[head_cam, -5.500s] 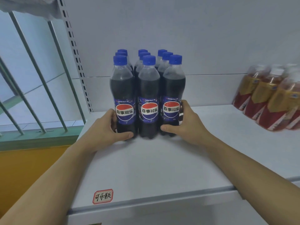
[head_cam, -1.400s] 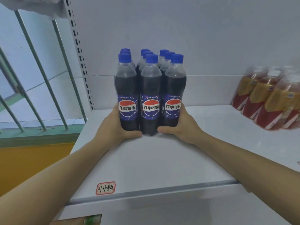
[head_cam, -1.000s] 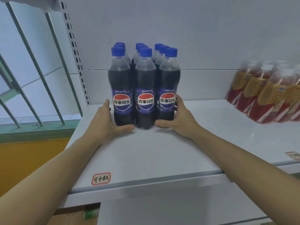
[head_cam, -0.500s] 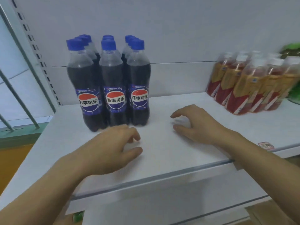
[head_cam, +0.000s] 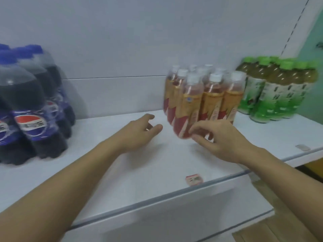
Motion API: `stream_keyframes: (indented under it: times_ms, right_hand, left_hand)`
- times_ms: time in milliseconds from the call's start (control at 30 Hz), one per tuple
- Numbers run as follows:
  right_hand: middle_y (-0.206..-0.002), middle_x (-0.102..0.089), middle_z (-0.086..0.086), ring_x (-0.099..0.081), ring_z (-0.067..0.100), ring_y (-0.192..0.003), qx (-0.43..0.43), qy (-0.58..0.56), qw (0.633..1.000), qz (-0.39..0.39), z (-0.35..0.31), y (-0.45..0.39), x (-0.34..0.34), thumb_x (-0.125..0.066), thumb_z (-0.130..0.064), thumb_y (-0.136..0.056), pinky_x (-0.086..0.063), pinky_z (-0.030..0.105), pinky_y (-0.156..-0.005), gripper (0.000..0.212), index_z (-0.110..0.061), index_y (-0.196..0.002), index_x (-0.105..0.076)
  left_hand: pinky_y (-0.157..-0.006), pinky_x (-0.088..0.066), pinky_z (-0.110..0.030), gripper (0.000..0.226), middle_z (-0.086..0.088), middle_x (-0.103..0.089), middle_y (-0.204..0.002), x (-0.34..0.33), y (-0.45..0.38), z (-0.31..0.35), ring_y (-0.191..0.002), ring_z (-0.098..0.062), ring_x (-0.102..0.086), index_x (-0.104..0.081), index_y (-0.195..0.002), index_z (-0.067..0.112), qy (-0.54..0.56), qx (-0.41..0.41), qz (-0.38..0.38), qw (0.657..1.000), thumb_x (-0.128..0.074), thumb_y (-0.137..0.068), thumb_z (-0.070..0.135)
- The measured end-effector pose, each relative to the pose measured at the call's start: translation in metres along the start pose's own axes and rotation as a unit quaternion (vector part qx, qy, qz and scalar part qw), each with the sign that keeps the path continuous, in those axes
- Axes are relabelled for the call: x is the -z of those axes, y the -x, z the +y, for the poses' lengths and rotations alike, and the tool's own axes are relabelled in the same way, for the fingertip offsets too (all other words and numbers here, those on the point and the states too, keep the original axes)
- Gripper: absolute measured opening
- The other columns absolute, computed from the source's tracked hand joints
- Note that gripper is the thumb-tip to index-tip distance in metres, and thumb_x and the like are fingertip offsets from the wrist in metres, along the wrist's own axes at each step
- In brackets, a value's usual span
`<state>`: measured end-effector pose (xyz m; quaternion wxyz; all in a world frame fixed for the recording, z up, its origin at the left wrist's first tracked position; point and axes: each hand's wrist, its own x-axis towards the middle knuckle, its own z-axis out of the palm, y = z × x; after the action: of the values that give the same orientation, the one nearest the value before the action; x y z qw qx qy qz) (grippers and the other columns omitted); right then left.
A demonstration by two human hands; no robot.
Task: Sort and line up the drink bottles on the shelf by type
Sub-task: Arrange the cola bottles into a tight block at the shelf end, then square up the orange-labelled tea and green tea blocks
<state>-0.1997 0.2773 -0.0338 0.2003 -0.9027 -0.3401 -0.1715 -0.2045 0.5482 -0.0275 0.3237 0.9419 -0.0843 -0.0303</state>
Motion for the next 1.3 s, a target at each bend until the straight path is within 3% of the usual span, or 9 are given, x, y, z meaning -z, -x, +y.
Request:
stream_keyframes:
  times_ms: [167, 333, 433, 500, 567, 667, 900, 1033, 1300]
  right_hand:
    - [-0.062, -0.06, -0.002, -0.056, 0.017, -0.054, -0.06, -0.142, 0.967, 0.203, 0.104, 0.016, 0.035, -0.059, -0.034, -0.095, -0.043, 0.032, -0.05, 0.026, -0.014, -0.079, -0.061]
    - [-0.074, -0.056, 0.003, -0.051, 0.014, -0.067, -0.246, -0.376, 0.841, 0.302, 0.165, -0.027, 0.037, -0.046, -0.03, -0.099, -0.045, 0.036, -0.064, 0.022, -0.021, -0.081, -0.055]
    - [-0.121, -0.069, 0.002, -0.063, 0.016, -0.111, -0.295, -0.531, 0.773, 0.179, 0.192, -0.065, 0.028, -0.04, -0.067, -0.094, -0.048, 0.049, -0.101, 0.058, -0.022, -0.122, -0.063]
    - [-0.132, -0.067, 0.004, -0.058, 0.028, -0.128, -0.303, -0.642, 0.702, 0.054, 0.192, -0.074, 0.019, -0.036, -0.085, -0.084, -0.042, 0.054, -0.107, 0.083, -0.027, -0.137, -0.059]
    - [-0.127, -0.069, 0.014, -0.057, 0.039, -0.127, -0.312, -0.699, 0.642, -0.039, 0.184, -0.076, 0.011, -0.037, -0.081, -0.088, -0.044, 0.057, -0.105, 0.082, -0.019, -0.134, -0.064]
    - [-0.113, -0.07, 0.019, -0.062, 0.037, -0.112, -0.302, -0.754, 0.579, -0.071, 0.174, -0.078, 0.005, -0.048, -0.074, -0.089, -0.039, 0.052, -0.109, 0.069, -0.014, -0.107, -0.077]
    - [-0.089, -0.064, 0.011, -0.06, 0.03, -0.092, -0.26, -0.778, 0.568, -0.064, 0.164, -0.084, 0.002, -0.061, -0.057, -0.085, -0.046, 0.042, -0.096, 0.041, -0.017, -0.082, -0.072]
    - [-0.079, -0.068, 0.01, -0.065, 0.029, -0.08, -0.273, -0.783, 0.556, -0.066, 0.146, -0.092, -0.007, -0.049, -0.054, -0.096, -0.051, 0.039, -0.084, 0.048, -0.016, -0.078, -0.072]
    - [-0.075, -0.068, 0.008, -0.065, 0.025, -0.076, -0.255, -0.79, 0.55, -0.095, 0.094, -0.111, -0.028, -0.04, -0.055, -0.102, -0.052, 0.035, -0.077, 0.058, -0.016, -0.074, -0.073]
  left_hand:
    - [-0.093, -0.048, -0.03, 0.103, 0.01, -0.048, -0.14, -0.036, -0.043, 0.032, -0.122, -0.013, -0.054, -0.02, -0.158, 0.034, 0.118, 0.047, 0.02, 0.992, -0.049, -0.074, 0.088]
    - [-0.103, -0.048, -0.044, 0.081, -0.007, -0.057, -0.138, -0.037, -0.076, 0.051, -0.121, -0.023, -0.059, -0.044, -0.145, 0.023, 0.363, 0.149, 0.109, 0.913, -0.042, -0.087, 0.08]
    - [-0.113, -0.037, -0.055, 0.106, -0.006, -0.054, -0.146, -0.044, -0.102, 0.058, -0.133, -0.026, -0.053, -0.048, -0.147, 0.025, 0.492, 0.14, 0.18, 0.84, -0.051, -0.06, 0.086]
    - [-0.111, -0.038, -0.058, 0.099, -0.006, -0.054, -0.148, -0.055, -0.119, 0.055, -0.132, -0.031, -0.055, -0.046, -0.148, 0.028, 0.575, 0.122, 0.197, 0.785, -0.058, -0.064, 0.079]
    - [-0.107, -0.044, -0.056, 0.078, -0.01, -0.059, -0.143, -0.06, -0.114, 0.082, -0.125, -0.034, -0.061, -0.05, -0.145, 0.023, 0.612, 0.108, 0.205, 0.756, -0.052, -0.084, 0.072]
    - [-0.093, -0.054, -0.042, 0.062, -0.01, -0.075, -0.113, -0.067, -0.121, 0.096, -0.103, -0.025, -0.073, -0.079, -0.105, 0.022, 0.608, 0.068, 0.192, 0.768, -0.029, -0.103, 0.058]
    - [-0.072, -0.058, -0.032, 0.07, -0.004, -0.079, -0.093, -0.064, -0.123, 0.092, -0.085, -0.018, -0.076, -0.083, -0.079, 0.026, 0.604, 0.042, 0.184, 0.774, -0.025, -0.104, 0.055]
    - [-0.063, -0.06, -0.028, 0.06, -0.004, -0.079, -0.09, -0.054, -0.107, 0.088, -0.08, -0.017, -0.076, -0.077, -0.095, 0.023, 0.61, 0.031, 0.195, 0.767, -0.027, -0.103, 0.055]
    - [-0.056, -0.059, -0.028, 0.073, -0.004, -0.078, -0.083, -0.027, -0.071, 0.056, -0.073, -0.017, -0.076, -0.083, -0.074, 0.023, 0.627, 0.038, 0.237, 0.742, -0.025, -0.102, 0.058]
